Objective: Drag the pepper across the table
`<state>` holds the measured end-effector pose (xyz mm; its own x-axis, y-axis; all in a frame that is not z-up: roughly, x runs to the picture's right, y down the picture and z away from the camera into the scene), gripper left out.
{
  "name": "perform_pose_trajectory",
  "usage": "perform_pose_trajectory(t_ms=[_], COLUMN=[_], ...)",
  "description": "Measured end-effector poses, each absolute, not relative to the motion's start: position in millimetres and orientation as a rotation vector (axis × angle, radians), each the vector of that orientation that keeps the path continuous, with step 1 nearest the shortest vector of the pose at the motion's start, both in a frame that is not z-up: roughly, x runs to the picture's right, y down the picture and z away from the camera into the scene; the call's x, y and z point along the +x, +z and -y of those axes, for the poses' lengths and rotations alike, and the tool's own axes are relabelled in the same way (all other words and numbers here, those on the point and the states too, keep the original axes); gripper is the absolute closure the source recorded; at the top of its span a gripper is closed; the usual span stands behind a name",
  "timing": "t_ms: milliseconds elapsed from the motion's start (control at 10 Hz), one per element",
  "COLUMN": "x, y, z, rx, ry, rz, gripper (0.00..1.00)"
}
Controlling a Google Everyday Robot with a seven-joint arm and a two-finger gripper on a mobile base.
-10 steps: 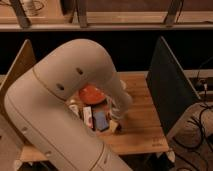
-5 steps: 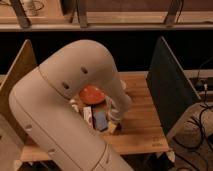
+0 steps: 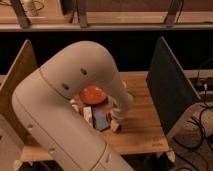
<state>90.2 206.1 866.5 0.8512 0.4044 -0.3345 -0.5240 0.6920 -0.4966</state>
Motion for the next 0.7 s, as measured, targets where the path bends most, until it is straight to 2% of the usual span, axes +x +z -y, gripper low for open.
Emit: perform_pose_trajectory(t_ms=[300,700], x=[99,127], y=[867,875], z=[-193,-198], rx=[-0.584,-0.576], ry=[0.539,0.598], rz=[-0.214,-0.263], gripper=[1.0,1.0])
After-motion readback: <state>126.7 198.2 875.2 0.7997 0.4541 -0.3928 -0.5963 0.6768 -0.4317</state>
